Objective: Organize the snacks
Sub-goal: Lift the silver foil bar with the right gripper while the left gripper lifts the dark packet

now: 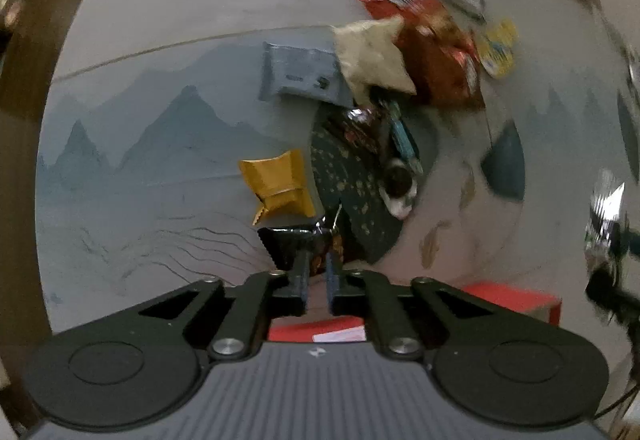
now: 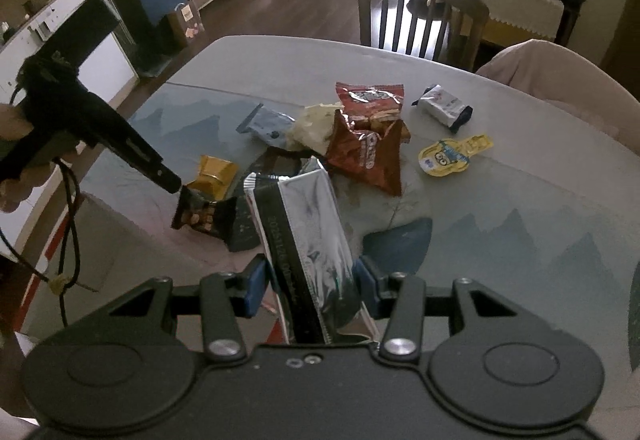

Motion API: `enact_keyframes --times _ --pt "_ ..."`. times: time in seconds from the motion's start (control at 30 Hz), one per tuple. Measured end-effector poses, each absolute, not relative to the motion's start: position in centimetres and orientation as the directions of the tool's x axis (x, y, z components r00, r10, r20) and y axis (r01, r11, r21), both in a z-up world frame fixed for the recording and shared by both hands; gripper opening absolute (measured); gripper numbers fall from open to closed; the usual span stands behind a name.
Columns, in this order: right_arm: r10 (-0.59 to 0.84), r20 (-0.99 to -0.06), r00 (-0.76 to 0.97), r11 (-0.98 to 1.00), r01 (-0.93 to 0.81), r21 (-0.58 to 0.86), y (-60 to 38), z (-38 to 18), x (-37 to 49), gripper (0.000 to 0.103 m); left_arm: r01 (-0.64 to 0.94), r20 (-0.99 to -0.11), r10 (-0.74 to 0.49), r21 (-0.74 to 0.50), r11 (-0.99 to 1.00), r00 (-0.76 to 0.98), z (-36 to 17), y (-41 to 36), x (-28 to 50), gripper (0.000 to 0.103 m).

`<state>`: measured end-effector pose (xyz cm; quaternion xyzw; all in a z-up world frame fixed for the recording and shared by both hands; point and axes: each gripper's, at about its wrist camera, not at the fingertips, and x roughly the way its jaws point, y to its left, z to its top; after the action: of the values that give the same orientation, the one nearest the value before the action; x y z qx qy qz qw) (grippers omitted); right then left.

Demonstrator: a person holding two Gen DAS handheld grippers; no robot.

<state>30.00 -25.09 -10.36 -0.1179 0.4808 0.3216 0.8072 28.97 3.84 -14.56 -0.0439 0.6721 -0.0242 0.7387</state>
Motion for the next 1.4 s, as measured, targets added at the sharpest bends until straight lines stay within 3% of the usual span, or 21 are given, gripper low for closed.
enact_keyframes --times 0.03,0.1,0.17,0.27,0.37,0.57,0.9,1.03,1.17,1.4 --pt "0.412 -0.85 0.327 0.763 -0.633 0.127 -25.1 -10.3 29.8 0.047 0.013 -0.992 -0.087 -0.086 0.996 0.088 -14.7 3.6 29.0 0.021" --pt "0.425 -0.846 0.321 0.76 -0.634 0.142 -25.3 -10.4 29.6 0.047 0.088 -0.996 -0.059 -0.052 0.995 0.074 -14.9 3.0 29.1 0.055" --pt "0.437 -0.844 0.312 0.756 -0.635 0.157 -25.4 -10.5 29.6 0.047 0.145 -0.997 -0.038 -0.027 0.989 0.074 -15.2 2.5 29.4 0.074" --pt "0.443 -0.844 0.302 0.755 -0.634 0.169 -25.4 -10.9 29.8 0.047 0.174 -0.999 -0.027 -0.021 0.985 0.032 -16.7 1.8 30.5 0.075" --pt "0.444 -0.846 0.294 0.755 -0.632 0.176 -25.4 -11.6 30.3 0.047 0.088 -0.997 -0.048 -0.053 0.995 -0.056 -19.4 1.6 31.9 0.075" --pt "0.437 -0.853 0.286 0.76 -0.625 0.18 -25.5 -13.0 31.9 0.047 -0.06 -0.986 0.022 0.032 0.998 -0.166 -22.9 1.9 33.2 0.075" --pt "0.455 -0.852 0.259 0.739 -0.644 0.199 -24.8 -14.1 33.1 0.047 -0.12 -0.976 0.035 0.062 0.991 -0.214 -23.8 3.2 34.1 0.075" --pt "0.459 -0.851 0.255 0.727 -0.658 0.195 -24.6 -14.3 33.2 0.047 -0.234 -0.982 -0.054 -0.01 0.972 -0.182 -22.3 5.2 34.2 0.075" --pt "0.47 -0.849 0.243 0.717 -0.666 0.206 -24.4 -14.7 33.3 0.047 -0.272 -0.98 0.0 0.054 0.961 -0.197 -23.0 6.2 34.0 0.08" --pt "0.488 -0.842 0.232 0.703 -0.676 0.222 -24.3 -14.8 33.7 0.047 -0.256 -0.971 -0.004 0.059 0.965 -0.238 -24.7 6.8 34.0 0.081"
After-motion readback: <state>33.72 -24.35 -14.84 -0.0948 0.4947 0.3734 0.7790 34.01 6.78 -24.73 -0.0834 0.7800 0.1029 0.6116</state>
